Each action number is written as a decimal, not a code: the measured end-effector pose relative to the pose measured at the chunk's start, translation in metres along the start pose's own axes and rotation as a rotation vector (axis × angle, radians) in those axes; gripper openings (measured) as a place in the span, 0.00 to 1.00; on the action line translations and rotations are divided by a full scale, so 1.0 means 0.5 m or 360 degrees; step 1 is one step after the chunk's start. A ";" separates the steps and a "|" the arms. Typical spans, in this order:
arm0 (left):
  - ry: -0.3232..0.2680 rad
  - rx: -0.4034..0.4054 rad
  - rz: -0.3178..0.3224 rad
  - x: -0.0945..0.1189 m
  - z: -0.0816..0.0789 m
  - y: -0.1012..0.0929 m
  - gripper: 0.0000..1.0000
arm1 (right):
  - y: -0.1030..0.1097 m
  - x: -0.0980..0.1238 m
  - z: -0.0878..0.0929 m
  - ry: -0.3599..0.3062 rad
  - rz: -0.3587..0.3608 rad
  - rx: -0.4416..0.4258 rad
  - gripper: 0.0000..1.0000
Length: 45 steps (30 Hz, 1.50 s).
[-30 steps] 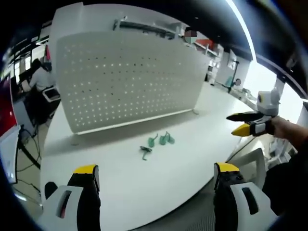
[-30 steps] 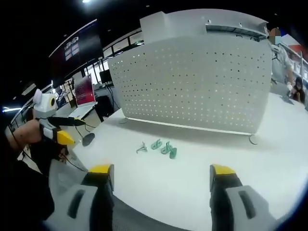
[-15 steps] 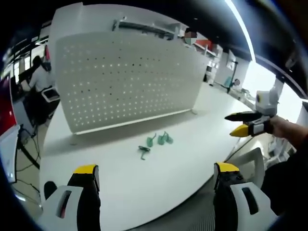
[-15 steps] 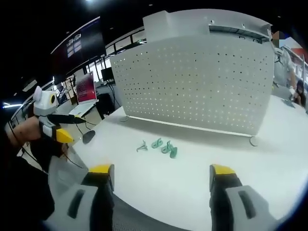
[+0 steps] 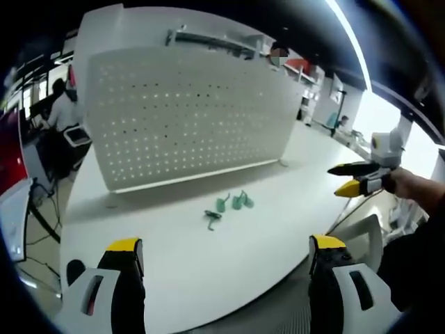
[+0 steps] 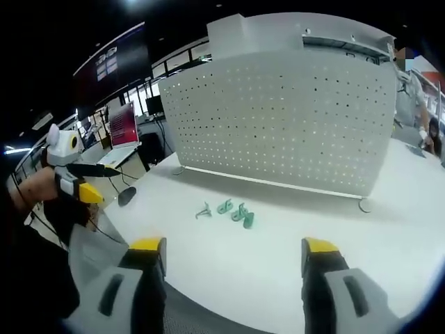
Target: Insert the hook assembly into the mounting plate slot until the hook locks in place.
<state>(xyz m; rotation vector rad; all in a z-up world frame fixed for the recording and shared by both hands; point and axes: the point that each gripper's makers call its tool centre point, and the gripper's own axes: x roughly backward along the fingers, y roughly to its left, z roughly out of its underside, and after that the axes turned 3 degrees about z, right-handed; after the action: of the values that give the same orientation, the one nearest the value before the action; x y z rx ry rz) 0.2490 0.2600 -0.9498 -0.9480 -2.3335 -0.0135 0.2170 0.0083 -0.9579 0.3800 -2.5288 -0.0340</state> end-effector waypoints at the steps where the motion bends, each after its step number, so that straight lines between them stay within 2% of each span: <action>1: 0.0000 0.0002 -0.0001 0.001 0.001 0.000 1.00 | 0.000 0.000 0.000 -0.0002 0.0000 -0.0002 0.76; 25: 0.0062 0.0005 0.0052 -0.005 0.023 -0.020 1.00 | -0.004 0.007 0.014 0.0019 0.0017 -0.0055 0.72; 33: 0.0064 0.0022 0.0050 -0.004 0.029 -0.013 1.00 | -0.002 -0.002 0.012 0.0012 0.0030 0.0006 0.64; 45: 0.0062 0.0055 0.0021 -0.001 0.032 0.000 1.00 | 0.010 -0.063 0.008 0.0090 -0.0096 0.0033 0.49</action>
<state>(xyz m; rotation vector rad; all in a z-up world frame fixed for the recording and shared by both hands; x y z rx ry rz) 0.2407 0.2631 -0.9632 -0.9382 -2.2842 0.0135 0.2385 0.0214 -0.9776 0.4590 -2.4634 -0.0199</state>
